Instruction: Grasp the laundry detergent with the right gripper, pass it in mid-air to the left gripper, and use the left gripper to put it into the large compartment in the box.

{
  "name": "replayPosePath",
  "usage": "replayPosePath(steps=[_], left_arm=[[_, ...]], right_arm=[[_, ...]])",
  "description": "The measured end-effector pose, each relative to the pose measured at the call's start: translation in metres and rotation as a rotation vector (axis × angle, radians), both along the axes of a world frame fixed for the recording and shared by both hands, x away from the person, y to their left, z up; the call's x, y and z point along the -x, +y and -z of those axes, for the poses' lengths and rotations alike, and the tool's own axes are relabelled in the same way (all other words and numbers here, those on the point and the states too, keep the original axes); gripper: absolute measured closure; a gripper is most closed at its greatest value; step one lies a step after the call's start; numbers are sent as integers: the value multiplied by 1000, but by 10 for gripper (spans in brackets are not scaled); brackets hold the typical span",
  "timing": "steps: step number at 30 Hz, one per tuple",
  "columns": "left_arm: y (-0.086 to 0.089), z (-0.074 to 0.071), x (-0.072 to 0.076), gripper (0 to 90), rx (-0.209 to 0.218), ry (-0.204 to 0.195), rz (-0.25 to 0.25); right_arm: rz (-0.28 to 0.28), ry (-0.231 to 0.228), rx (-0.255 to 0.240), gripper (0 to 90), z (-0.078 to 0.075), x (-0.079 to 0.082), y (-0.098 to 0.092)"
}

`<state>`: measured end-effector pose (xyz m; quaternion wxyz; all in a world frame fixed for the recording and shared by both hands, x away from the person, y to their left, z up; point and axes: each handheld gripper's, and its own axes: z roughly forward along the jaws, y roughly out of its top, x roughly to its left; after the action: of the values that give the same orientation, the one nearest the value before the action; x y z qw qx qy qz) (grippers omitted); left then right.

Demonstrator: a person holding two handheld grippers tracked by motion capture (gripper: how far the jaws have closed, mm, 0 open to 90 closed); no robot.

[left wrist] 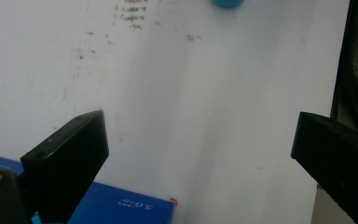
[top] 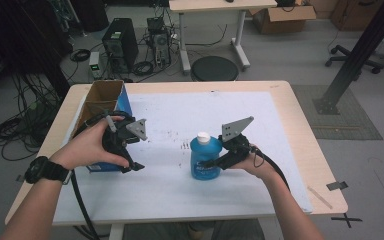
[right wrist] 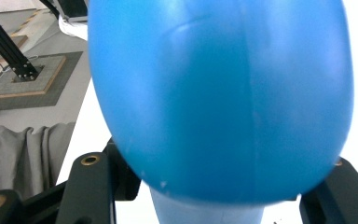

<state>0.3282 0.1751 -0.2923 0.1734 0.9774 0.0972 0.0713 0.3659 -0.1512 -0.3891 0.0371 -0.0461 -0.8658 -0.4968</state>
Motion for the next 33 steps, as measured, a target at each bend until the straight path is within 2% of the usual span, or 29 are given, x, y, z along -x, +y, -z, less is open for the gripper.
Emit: replayPosePath(steps=[5,6,7,8,12,15,16,17,18,21,22,28,33], left_arm=[[-1,-8,0,45,1,-11,5],[-1,-11,0,45,8,-16,2],[-1,-11,0,45,8,-16,2],[-2,-16,0,45,14,-22,5],[-4,-25,0,44,31,-28,11],[-5,-31,0,43,34,-33,14],[-7,-37,0,42,48,-39,18],[-7,-37,0,41,48,-39,18],[-8,-43,1,39,70,-42,21],[-10,-51,2,39,90,-47,28],[-13,-58,2,38,104,-51,34],[-20,-77,4,37,105,-78,42],[-28,-84,7,35,99,-80,55]], right_arm=[[0,-8,8,418,-14,-2,6],[-8,-12,9,418,-21,-3,10],[-8,-12,9,418,-21,-3,10],[-19,-11,11,419,-29,-4,14],[-44,-24,17,419,-45,-6,24],[-50,-28,26,419,-52,-6,30],[-56,-40,40,419,-59,-6,37],[-58,-44,42,419,-61,-6,39],[-61,-45,45,420,-64,-7,43],[-64,-48,45,420,-68,-7,49],[-74,-55,45,420,-72,-6,55],[-112,-60,55,420,-79,-2,74],[-135,-68,62,420,-80,1,85]])
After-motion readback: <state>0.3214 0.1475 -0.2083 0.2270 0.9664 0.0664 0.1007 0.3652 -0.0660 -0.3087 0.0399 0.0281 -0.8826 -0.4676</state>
